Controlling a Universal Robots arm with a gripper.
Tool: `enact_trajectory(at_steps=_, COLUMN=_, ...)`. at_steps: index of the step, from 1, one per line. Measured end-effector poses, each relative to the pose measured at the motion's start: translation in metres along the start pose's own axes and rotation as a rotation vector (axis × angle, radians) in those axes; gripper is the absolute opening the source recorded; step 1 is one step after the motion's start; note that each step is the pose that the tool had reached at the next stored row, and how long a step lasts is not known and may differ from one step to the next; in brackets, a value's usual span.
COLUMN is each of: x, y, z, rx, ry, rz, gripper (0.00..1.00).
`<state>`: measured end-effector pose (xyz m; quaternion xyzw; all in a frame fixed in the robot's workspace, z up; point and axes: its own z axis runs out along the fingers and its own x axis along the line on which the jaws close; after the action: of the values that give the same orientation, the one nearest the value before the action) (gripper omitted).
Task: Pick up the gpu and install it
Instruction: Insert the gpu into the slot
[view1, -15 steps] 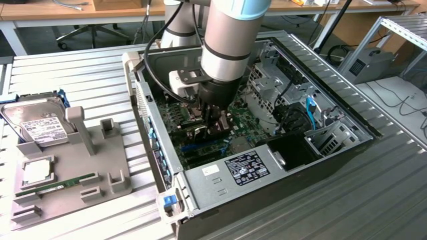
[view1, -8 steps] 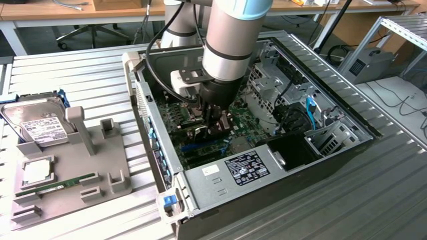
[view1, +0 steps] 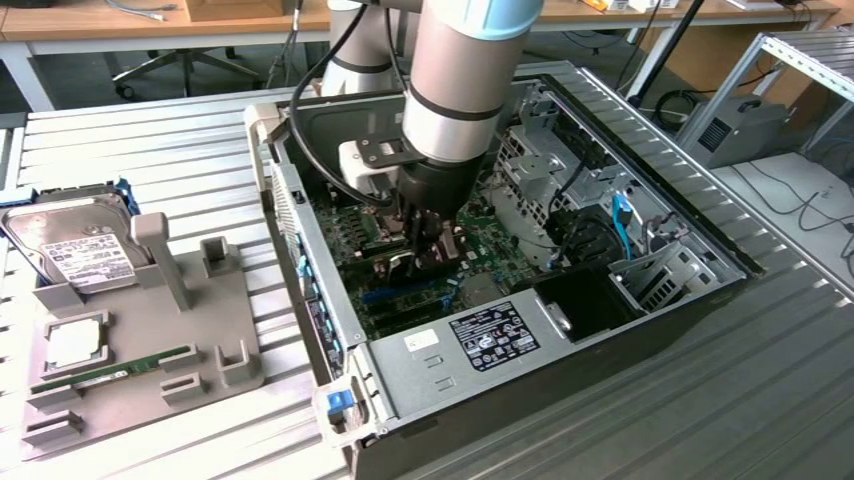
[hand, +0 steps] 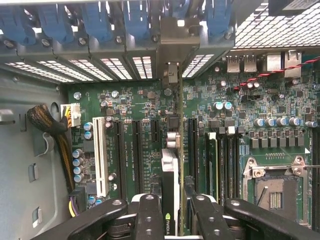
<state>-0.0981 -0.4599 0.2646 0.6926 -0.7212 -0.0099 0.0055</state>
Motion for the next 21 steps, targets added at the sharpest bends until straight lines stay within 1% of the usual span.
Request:
enact_trajectory(at_steps=8, x=0.0000, y=0.0002, z=-0.0024, rx=0.0001, ry=-0.0001, rz=0.000, gripper=0.27)
enact_trajectory(at_steps=21, x=-0.0001, y=-0.0020, z=-0.0024, rx=0.0003, ry=-0.0001, rz=-0.002, gripper=0.27)
